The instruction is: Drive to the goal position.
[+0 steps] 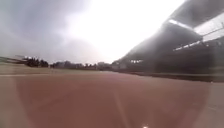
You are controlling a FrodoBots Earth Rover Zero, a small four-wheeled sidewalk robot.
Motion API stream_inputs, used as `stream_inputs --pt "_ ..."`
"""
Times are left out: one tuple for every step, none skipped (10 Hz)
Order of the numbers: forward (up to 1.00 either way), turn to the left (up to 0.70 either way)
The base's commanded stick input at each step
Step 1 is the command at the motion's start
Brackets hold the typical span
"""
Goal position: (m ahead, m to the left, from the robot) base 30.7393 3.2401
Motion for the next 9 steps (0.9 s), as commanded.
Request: stream_inputs --pt "0.70 0.00" --pt "0.70 0.00" --pt "0.70 0.00" --pt "0.70 0.00" --pt "0.70 0.00" --pt "0.70 0.00" --pt "0.70 0.00" --pt "0.70 0.00" --pt "0.70 0.00"
